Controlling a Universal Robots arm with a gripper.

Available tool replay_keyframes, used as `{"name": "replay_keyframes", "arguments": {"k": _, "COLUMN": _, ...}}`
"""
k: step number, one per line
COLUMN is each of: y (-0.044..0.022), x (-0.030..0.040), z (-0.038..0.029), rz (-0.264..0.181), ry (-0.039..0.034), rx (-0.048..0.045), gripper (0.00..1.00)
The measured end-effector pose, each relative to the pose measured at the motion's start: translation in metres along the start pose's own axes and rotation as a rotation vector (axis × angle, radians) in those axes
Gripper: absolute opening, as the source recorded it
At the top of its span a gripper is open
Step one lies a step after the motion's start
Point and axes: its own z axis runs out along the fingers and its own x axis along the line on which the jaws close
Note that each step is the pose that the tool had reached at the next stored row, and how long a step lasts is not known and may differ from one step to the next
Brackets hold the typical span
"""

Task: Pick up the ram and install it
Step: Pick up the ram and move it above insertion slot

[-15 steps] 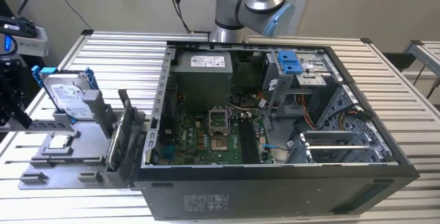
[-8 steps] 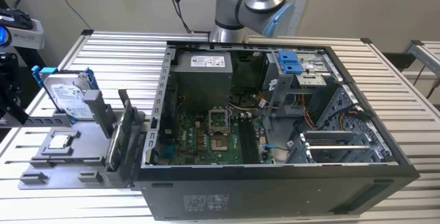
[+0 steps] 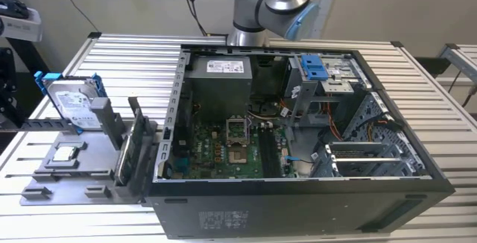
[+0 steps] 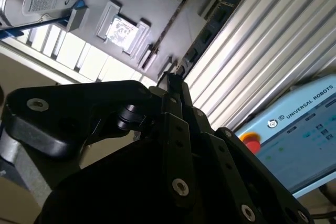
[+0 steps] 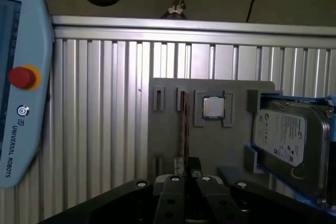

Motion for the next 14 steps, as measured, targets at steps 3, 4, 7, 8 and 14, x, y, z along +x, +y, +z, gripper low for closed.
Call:
{"name": "replay_keyframes", "arguments": {"k": 3, "y": 0.0000, "x": -0.0012, "z": -0.0035, "rz": -0.001, "ry": -0.0001, "rx": 0.0000, "gripper": 0.14}}
{"name": "replay_keyframes", "arguments": {"k": 4, "y": 0.0000, "x": -0.0017, "z": -0.0040, "rz": -0.003, "ry": -0.0002, "rx": 0.0000, "gripper": 0.14}}
{"name": "replay_keyframes", "arguments": {"k": 7, "y": 0.0000, "x": -0.0025, "z": -0.0063, "rz": -0.011, "ry": 0.0001, "rx": -0.0005, "gripper": 0.14}}
{"name": "replay_keyframes", "arguments": {"k": 8, "y": 0.0000, "x": -0.0029, "z": -0.0076, "rz": -0.014, "ry": -0.0001, "rx": -0.0005, "gripper": 0.14}}
{"name": "replay_keyframes", "arguments": {"k": 14, "y": 0.0001, "x": -0.0042, "z": -0.0195, "rz": -0.021, "ry": 0.0000, "rx": -0.0009, "gripper": 0.14}}
